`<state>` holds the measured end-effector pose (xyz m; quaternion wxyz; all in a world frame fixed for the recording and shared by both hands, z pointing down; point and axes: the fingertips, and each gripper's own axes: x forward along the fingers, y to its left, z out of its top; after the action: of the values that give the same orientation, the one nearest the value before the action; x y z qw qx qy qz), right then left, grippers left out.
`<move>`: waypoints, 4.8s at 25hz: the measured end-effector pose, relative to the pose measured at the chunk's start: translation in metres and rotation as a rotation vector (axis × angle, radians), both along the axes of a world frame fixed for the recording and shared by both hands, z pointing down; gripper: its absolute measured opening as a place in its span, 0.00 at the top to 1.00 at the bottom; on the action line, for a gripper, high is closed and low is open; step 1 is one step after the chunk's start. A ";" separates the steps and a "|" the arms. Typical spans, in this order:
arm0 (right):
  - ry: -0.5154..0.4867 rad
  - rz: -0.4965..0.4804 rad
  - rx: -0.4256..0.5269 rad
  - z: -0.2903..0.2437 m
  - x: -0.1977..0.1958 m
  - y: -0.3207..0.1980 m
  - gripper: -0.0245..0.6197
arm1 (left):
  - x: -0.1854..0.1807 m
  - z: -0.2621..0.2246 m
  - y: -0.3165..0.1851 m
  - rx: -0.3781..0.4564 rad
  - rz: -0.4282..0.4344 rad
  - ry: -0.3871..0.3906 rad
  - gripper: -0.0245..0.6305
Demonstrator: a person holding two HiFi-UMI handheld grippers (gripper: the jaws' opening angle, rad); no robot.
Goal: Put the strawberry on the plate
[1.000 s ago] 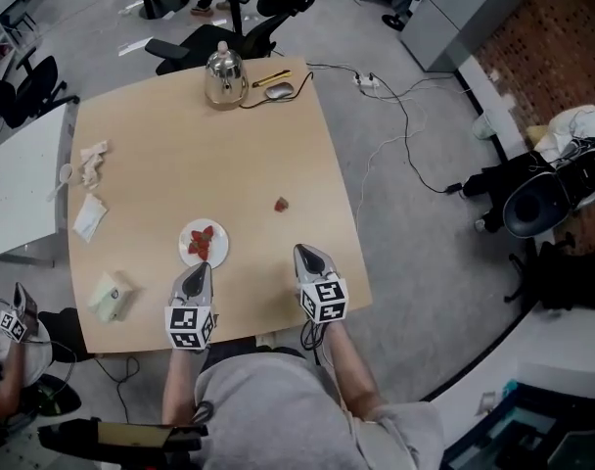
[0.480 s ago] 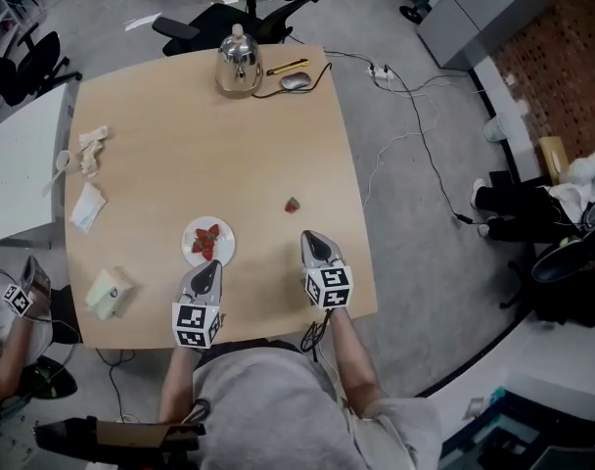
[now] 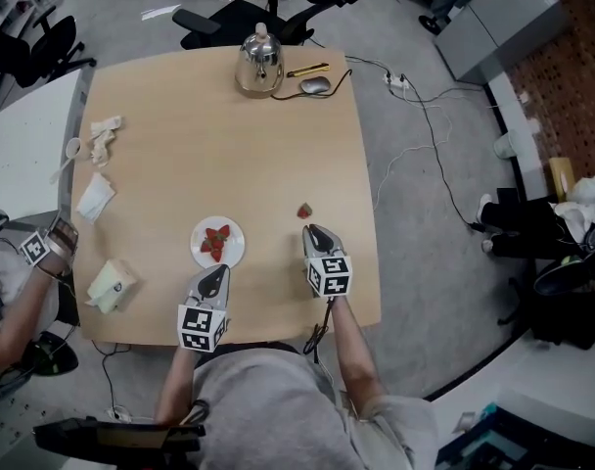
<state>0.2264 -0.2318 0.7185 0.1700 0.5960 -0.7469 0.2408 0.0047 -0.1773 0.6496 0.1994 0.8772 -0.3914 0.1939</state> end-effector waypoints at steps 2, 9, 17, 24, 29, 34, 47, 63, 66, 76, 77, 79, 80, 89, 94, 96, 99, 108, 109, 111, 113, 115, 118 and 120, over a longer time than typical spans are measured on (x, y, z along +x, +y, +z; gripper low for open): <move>0.017 -0.007 -0.010 0.008 -0.001 -0.006 0.88 | -0.003 0.002 0.000 -0.003 -0.004 -0.005 0.93; 0.084 -0.005 -0.019 0.024 0.002 -0.023 0.81 | -0.009 0.003 0.001 -0.010 -0.022 -0.004 0.93; 0.146 -0.012 -0.027 0.038 0.006 -0.038 0.70 | -0.016 0.007 0.001 -0.018 -0.043 -0.010 0.93; 0.153 -0.029 -0.062 0.053 0.002 -0.044 0.65 | -0.022 0.012 0.000 -0.027 -0.064 -0.019 0.93; 0.167 -0.033 -0.076 0.058 0.004 -0.048 0.65 | -0.022 0.014 -0.001 -0.039 -0.074 -0.024 0.93; 0.194 -0.036 -0.085 0.058 0.006 -0.052 0.66 | -0.023 0.014 -0.003 -0.047 -0.087 -0.024 0.93; 0.183 -0.013 -0.091 0.059 0.010 -0.052 0.72 | -0.022 0.013 -0.006 -0.038 -0.089 -0.031 0.93; 0.159 -0.045 -0.062 0.037 -0.005 -0.044 0.73 | -0.034 0.004 0.001 -0.020 -0.131 -0.013 0.93; 0.150 -0.058 -0.052 0.030 -0.013 -0.039 0.73 | -0.040 0.002 0.004 -0.020 -0.149 -0.004 0.93; 0.125 -0.121 0.000 0.000 -0.044 -0.019 0.73 | -0.053 -0.006 0.020 -0.010 -0.181 0.007 0.93; 0.123 -0.130 0.006 -0.004 -0.047 -0.016 0.73 | -0.054 -0.007 0.022 -0.008 -0.185 0.009 0.93; 0.121 -0.152 0.017 -0.010 -0.055 -0.013 0.73 | -0.057 -0.009 0.026 -0.007 -0.193 0.010 0.93; 0.120 -0.164 0.021 -0.012 -0.060 -0.011 0.73 | -0.059 -0.009 0.028 -0.007 -0.198 0.010 0.93; 0.091 -0.300 0.032 -0.025 -0.112 0.018 0.73 | -0.076 -0.013 0.048 -0.006 -0.254 0.022 0.93; 0.085 -0.369 0.021 -0.021 -0.139 0.028 0.73 | -0.085 -0.012 0.056 -0.013 -0.282 0.024 0.93; 0.083 -0.395 0.020 -0.020 -0.150 0.029 0.73 | -0.089 -0.012 0.056 -0.013 -0.293 0.023 0.93; 0.083 -0.432 0.019 -0.015 -0.164 0.028 0.73 | -0.095 -0.009 0.056 -0.015 -0.311 0.021 0.93; 0.097 -0.528 -0.014 0.006 -0.196 0.023 0.73 | -0.115 0.001 0.056 -0.044 -0.376 0.014 0.93; 0.097 -0.535 -0.020 0.009 -0.199 0.023 0.73 | -0.117 0.002 0.056 -0.047 -0.382 0.013 0.93; 0.097 -0.547 -0.024 0.013 -0.204 0.021 0.73 | -0.120 0.005 0.055 -0.052 -0.392 0.013 0.93; 0.098 -0.558 -0.024 0.017 -0.210 0.019 0.73 | -0.122 0.007 0.054 -0.056 -0.398 0.011 0.93; 0.104 -0.571 -0.041 0.025 -0.213 0.019 0.73 | -0.124 0.010 0.054 -0.063 -0.406 0.009 0.93; 0.115 -0.585 -0.055 0.033 -0.217 0.018 0.73 | -0.130 0.012 0.053 -0.073 -0.418 0.006 0.93; 0.120 -0.592 -0.061 0.037 -0.220 0.016 0.73 | -0.134 0.013 0.052 -0.077 -0.424 0.003 0.93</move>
<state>0.0067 -0.2157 0.7553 0.2946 0.3602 -0.8692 0.1676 -0.1289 -0.1252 0.6628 0.2696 0.7673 -0.5592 0.1611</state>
